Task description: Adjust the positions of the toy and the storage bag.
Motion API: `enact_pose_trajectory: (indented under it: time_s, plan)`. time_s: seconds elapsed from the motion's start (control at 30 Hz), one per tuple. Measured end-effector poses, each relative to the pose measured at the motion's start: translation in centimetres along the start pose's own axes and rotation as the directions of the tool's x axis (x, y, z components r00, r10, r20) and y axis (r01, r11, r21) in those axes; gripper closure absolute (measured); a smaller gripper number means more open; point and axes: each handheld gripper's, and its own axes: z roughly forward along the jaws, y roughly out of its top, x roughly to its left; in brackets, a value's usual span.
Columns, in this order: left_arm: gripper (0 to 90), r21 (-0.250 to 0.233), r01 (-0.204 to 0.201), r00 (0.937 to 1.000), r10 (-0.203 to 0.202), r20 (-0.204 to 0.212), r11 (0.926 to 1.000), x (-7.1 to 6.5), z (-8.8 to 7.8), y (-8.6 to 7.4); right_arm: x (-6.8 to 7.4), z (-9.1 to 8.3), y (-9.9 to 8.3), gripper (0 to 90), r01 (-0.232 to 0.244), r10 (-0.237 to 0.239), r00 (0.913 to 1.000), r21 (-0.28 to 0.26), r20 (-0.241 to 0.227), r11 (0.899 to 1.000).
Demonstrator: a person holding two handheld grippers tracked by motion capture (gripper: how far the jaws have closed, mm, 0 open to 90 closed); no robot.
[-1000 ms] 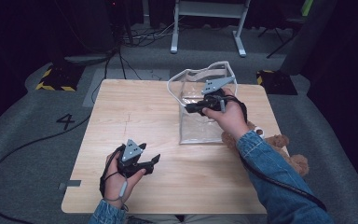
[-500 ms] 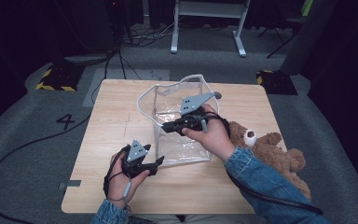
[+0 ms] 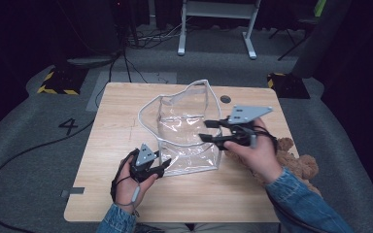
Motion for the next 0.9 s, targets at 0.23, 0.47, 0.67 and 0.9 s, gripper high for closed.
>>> enact_pose_trajectory:
  time_s: [0.23,0.47,0.67,0.9]
  plan:
    - [80.8,0.03,0.014,0.9999,-0.014,-0.008,0.9995,0.0,0.0,0.2,-1.7,-1.6,-4.3,55.9,-0.08,0.068,0.9923,0.111,0.104,0.991]
    - [85.5,0.029,0.013,0.9999,-0.013,0.006,0.9995,-0.1,-0.6,-0.1,-2.1,0.6,-6.3,85.7,-0.06,0.056,0.9979,0.162,0.031,0.985]
    - [86.1,0.043,-0.003,0.9985,0.001,0.055,0.9991,-1.3,-2.3,-1.0,0.1,-1.0,-6.7,86.3,-0.055,0.057,0.9983,0.165,-0.008,0.985]
    - [85.9,0.04,-0.042,0.9941,0.038,0.101,0.9983,-4.4,-4.5,-2.8,4.0,-3.9,-8.1,86.2,-0.041,0.054,0.9953,0.156,-0.081,0.987]
